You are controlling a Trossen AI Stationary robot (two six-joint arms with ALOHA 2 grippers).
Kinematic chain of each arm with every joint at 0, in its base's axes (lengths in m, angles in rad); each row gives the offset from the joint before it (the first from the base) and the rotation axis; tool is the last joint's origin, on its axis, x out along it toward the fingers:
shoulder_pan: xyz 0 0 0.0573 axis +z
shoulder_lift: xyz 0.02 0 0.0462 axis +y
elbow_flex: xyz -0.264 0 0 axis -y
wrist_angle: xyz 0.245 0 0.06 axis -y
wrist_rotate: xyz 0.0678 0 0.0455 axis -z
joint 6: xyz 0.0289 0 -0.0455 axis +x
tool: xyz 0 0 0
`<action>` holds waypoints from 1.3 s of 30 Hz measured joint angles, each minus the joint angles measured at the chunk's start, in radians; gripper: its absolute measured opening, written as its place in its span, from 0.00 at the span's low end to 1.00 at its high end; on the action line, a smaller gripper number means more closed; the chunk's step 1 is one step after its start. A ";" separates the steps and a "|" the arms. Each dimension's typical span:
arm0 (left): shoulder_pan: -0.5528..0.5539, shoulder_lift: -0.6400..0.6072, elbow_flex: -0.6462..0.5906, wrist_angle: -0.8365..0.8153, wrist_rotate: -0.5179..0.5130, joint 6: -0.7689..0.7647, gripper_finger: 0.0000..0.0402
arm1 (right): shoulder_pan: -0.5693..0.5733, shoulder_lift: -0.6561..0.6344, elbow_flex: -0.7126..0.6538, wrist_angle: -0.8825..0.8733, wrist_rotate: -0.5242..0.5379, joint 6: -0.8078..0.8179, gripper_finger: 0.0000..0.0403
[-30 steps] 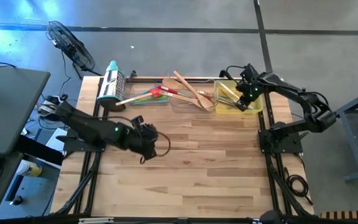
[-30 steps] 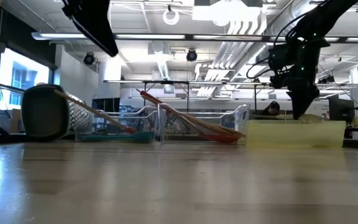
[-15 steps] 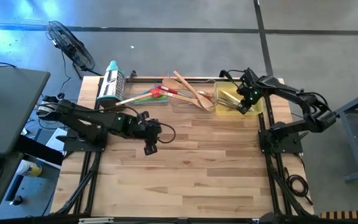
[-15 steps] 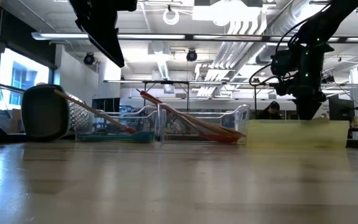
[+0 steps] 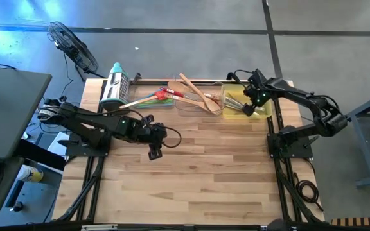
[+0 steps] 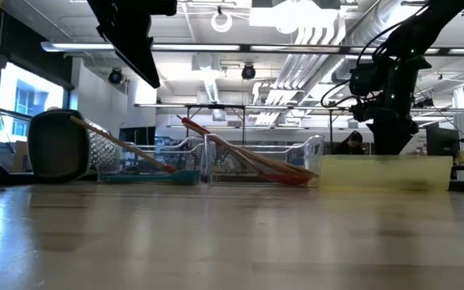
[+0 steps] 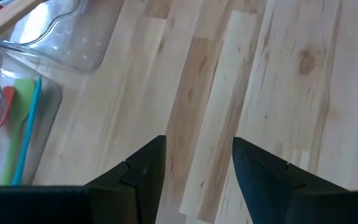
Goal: Pick & Place Kitchen Items
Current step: Return to Home Position
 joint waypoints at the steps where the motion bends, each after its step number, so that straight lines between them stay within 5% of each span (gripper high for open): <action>1: 0.000 0.000 0.000 0.000 -0.001 -0.001 0.44 | 0.006 -0.005 0.000 -0.001 -0.027 -0.005 0.79; 14: 0.011 0.000 0.001 0.036 -0.096 0.001 0.41 | 0.150 -0.313 0.001 -0.127 -0.079 -0.051 0.73; 22: 0.013 -0.006 0.002 -0.243 -0.288 -0.018 0.05 | 0.176 -0.534 0.001 -0.258 -0.294 -0.079 0.59; 27: 0.049 -0.035 0.002 -0.190 0.038 0.100 0.01 | 0.175 -0.620 0.001 -0.269 -0.453 -0.075 0.40; 33: 0.096 -0.083 0.002 -0.004 0.198 0.319 0.00 | 0.165 -0.703 0.001 -0.215 -0.822 -0.130 0.06; 35: 0.120 -0.099 0.002 0.031 0.233 0.338 0.00 | 0.146 -0.735 0.001 -0.204 -0.924 -0.144 0.02; 39: 0.164 -0.132 0.002 0.007 0.295 0.329 0.00 | 0.107 -0.788 0.002 -0.214 -0.954 -0.140 0.02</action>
